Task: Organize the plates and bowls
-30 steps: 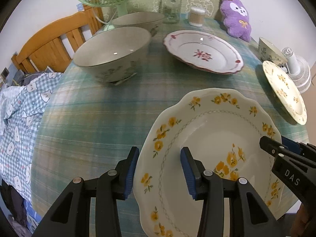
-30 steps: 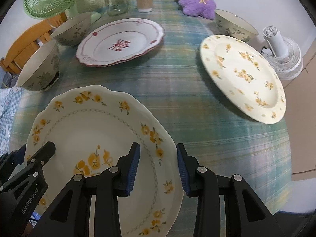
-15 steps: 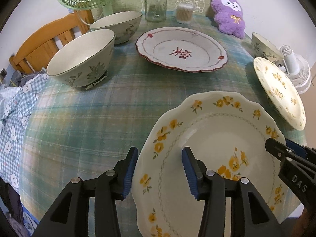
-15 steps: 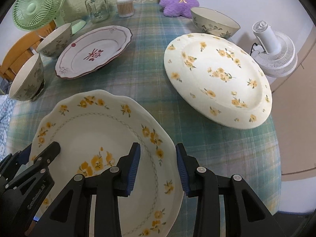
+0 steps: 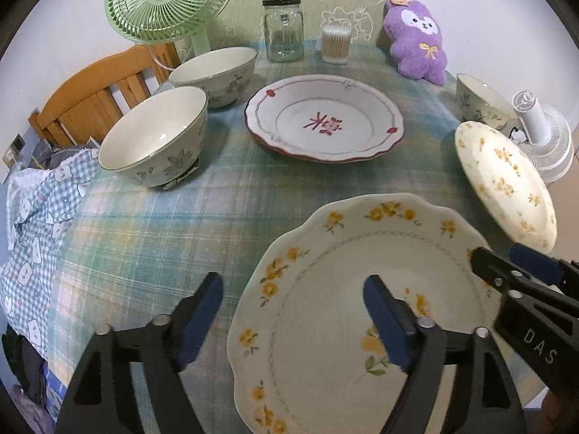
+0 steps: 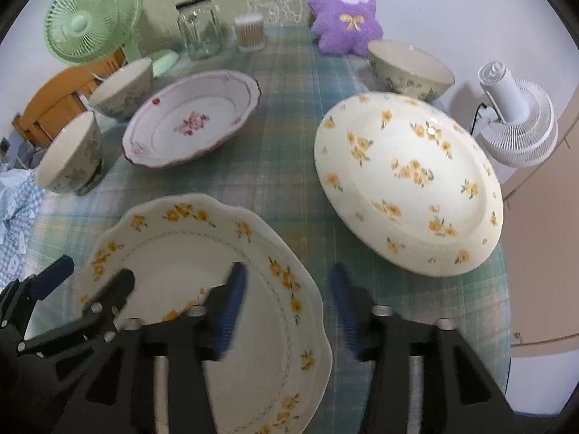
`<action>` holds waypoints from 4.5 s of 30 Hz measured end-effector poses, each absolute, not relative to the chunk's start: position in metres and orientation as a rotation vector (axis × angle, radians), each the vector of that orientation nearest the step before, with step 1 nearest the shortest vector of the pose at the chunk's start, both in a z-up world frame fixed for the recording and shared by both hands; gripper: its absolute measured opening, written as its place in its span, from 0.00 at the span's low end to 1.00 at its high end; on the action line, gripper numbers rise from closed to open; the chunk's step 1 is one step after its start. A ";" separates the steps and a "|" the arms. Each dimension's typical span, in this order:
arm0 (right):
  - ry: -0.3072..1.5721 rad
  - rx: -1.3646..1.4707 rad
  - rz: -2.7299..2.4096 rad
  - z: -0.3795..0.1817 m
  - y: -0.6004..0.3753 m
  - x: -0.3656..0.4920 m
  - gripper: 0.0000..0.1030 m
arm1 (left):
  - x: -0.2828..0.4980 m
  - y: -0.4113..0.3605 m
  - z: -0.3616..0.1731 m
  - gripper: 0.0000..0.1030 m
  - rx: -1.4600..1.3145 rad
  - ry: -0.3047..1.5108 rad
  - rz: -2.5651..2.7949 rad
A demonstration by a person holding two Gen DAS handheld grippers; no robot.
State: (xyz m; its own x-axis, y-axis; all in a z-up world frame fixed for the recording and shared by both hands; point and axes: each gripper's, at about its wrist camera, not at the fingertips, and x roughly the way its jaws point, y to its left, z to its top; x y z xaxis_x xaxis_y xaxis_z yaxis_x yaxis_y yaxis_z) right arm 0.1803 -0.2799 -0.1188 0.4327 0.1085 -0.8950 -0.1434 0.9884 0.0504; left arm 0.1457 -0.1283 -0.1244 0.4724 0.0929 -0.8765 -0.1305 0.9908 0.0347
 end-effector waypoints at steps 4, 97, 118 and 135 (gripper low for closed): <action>1.065 -0.034 0.153 -0.103 -0.283 0.176 0.67 | 0.139 -0.128 -0.107 0.85 -0.040 1.034 0.145; 1.161 -0.055 0.168 -0.157 -0.470 0.342 0.51 | 0.290 -0.310 -0.156 0.54 -0.035 1.123 0.153; 1.226 -0.030 0.155 -0.159 -0.464 0.315 0.54 | 0.267 -0.309 -0.156 0.54 0.005 1.128 0.135; 1.203 -0.053 0.119 -0.132 -0.462 0.288 0.54 | 0.245 -0.302 -0.133 0.53 -0.034 1.160 0.107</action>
